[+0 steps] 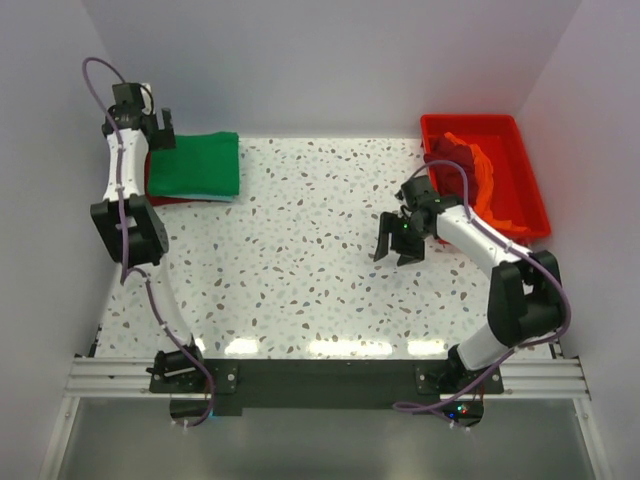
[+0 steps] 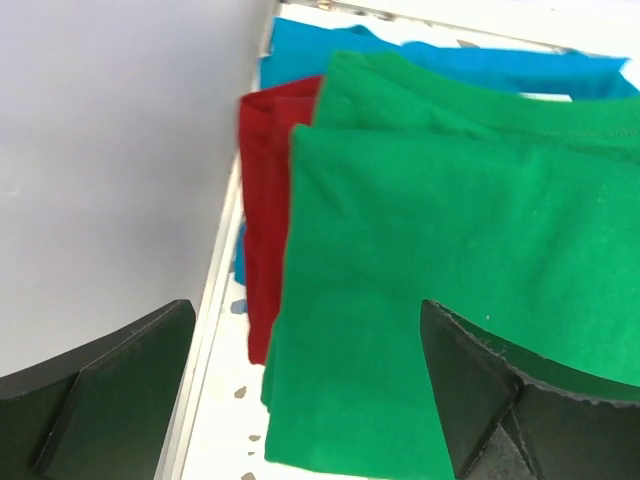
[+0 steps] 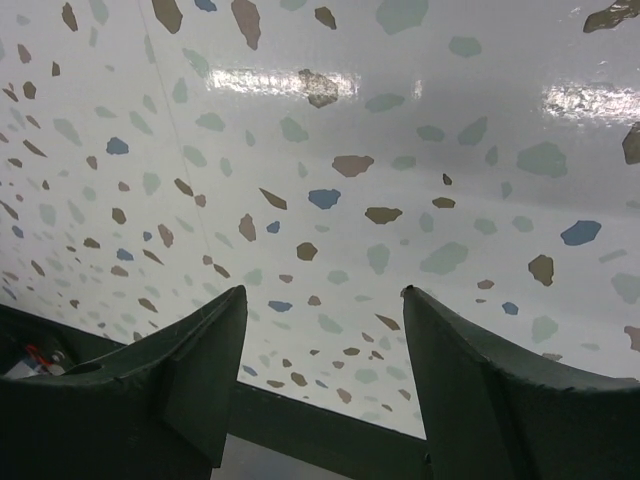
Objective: Fold and stack the t-shirts
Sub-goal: Neatly place the folded tshirt to the corner, then reset both grippers
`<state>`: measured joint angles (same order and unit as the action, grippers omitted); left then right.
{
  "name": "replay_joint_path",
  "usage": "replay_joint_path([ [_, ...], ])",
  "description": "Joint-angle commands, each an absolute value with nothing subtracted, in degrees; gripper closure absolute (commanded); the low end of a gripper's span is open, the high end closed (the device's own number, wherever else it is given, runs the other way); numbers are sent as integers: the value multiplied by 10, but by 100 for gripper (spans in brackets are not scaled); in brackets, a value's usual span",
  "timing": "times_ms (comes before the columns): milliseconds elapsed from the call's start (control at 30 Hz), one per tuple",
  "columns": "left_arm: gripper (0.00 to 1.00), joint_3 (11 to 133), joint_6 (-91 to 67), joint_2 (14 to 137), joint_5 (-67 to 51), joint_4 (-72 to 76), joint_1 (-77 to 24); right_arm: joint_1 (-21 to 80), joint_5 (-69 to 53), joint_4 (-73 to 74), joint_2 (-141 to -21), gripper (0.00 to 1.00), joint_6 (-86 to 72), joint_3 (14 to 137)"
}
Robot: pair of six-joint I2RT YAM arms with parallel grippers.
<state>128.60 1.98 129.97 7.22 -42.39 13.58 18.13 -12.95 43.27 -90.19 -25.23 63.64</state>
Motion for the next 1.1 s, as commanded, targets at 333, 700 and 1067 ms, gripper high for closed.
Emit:
replay_joint_path([
  [333, 0, 1197, -46, 1114, 75, -379, 121, 185, -89, 476, -832, 28, -237, 706],
  [700, 0, 692, -133, 769, 142, -251, -86, 185, -91, 407, -771, 28, -225, 653],
  [1067, 0, 484, -314, 614, 195, -238, -295, 186, -65, 343, -742, 27, -228, 607],
])
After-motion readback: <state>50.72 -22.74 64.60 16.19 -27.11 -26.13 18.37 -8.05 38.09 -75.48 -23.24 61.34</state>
